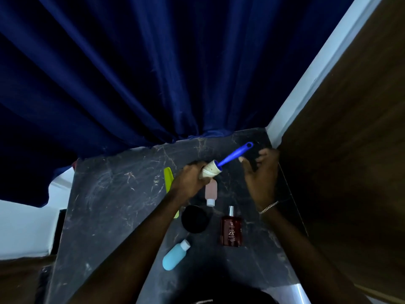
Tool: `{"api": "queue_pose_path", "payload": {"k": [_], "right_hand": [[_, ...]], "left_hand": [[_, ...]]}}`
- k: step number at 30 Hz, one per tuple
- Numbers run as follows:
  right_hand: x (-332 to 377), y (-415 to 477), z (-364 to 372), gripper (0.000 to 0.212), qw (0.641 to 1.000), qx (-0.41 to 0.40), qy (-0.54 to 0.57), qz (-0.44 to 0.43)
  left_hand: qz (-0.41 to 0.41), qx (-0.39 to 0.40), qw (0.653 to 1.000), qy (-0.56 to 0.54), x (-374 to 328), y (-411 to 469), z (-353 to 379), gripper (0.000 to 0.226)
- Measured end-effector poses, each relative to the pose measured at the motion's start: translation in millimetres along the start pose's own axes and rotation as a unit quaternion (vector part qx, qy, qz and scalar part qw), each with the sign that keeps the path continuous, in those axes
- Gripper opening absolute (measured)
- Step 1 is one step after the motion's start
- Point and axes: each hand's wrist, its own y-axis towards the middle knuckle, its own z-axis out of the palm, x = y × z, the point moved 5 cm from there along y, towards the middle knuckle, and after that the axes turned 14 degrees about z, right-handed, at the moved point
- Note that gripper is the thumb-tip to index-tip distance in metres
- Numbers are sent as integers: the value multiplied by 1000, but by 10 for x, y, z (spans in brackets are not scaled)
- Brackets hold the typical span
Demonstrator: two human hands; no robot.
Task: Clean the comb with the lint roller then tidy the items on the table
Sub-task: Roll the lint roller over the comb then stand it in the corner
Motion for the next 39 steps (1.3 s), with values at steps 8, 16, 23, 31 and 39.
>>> {"api": "queue_pose_path", "payload": {"k": [8,16,23,31,39], "right_hand": [[-450,153,620,30,870,163,-356,-300],[-794,253,845,23,866,243,-358,-251],[-1403,653,935,29,920,210,-332,-14],[-1735,960,906,40,925,103,-363,50],[-1616,593,1267,32,904,127,-409,-6]], "left_hand": [[58,94,985,129,9,278,149,47],[66,121,975,175,76,456,272,49],[18,112,981,157,336,190,259,62],[3,106,986,128,647,-151,153,58],[-31,108,984,137,708,-236,84,60]]}}
